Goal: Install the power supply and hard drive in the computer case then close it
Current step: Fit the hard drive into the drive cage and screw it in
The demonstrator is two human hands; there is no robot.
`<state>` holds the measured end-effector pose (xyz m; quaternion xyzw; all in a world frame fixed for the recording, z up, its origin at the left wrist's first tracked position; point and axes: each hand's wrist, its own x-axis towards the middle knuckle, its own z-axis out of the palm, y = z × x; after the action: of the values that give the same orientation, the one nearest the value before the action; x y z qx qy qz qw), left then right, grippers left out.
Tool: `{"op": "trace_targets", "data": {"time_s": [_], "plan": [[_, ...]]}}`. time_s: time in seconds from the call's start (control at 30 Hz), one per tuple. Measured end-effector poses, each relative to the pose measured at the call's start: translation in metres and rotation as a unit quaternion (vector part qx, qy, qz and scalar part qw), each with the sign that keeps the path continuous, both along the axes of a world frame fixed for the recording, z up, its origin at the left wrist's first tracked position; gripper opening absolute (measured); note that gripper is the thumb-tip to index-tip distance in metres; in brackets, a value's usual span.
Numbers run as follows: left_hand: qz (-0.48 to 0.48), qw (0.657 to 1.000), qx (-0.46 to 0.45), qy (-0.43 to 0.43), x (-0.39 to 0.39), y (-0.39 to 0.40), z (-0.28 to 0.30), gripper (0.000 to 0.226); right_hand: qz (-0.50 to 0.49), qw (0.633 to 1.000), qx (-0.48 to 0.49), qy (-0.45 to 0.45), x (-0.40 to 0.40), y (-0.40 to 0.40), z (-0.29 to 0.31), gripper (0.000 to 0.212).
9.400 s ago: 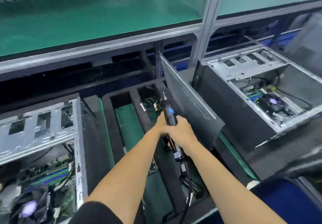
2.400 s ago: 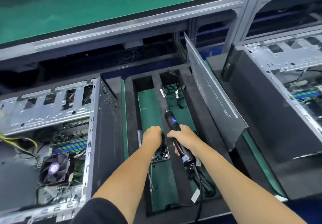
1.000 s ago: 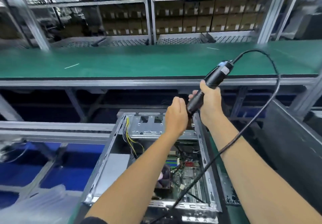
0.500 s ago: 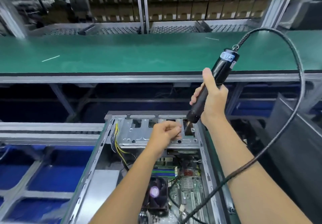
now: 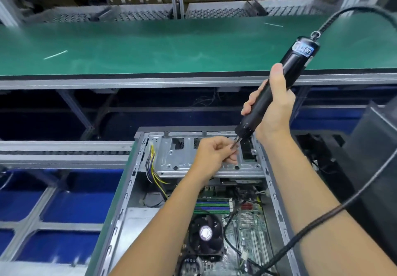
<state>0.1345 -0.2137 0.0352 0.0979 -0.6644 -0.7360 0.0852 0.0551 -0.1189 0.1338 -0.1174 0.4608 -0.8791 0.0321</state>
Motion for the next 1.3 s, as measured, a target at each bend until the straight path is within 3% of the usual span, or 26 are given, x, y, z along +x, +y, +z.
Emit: {"op": "trace_targets", "data": {"time_s": [0.1,0.3,0.77,1.0,1.2,1.3], "plan": [[-0.019,1.0,-0.002,0.006,0.003,-0.004,-0.001,0.023,-0.018,1.0,0.002,0.007,0.0,-0.001,0.004,0.044],[-0.015,1.0,-0.011,0.01,0.0,-0.001,0.0,0.01,-0.039,0.998,0.032,0.041,0.002,0.0,0.003,0.047],[-0.002,1.0,0.008,0.025,0.002,0.003,-0.004,0.02,-0.057,0.995,0.05,0.065,0.005,0.002,-0.005,0.046],[0.003,0.999,0.032,0.038,0.004,-0.002,-0.004,0.018,-0.059,0.998,0.002,0.02,0.004,0.0,-0.003,0.045],[-0.024,0.998,-0.006,0.049,0.005,-0.002,0.001,0.022,-0.034,0.998,0.026,0.034,0.008,-0.003,-0.006,0.049],[-0.001,0.996,-0.076,0.045,0.011,-0.004,0.009,0.013,-0.031,0.998,0.029,0.043,0.008,-0.002,-0.005,0.048]]}}
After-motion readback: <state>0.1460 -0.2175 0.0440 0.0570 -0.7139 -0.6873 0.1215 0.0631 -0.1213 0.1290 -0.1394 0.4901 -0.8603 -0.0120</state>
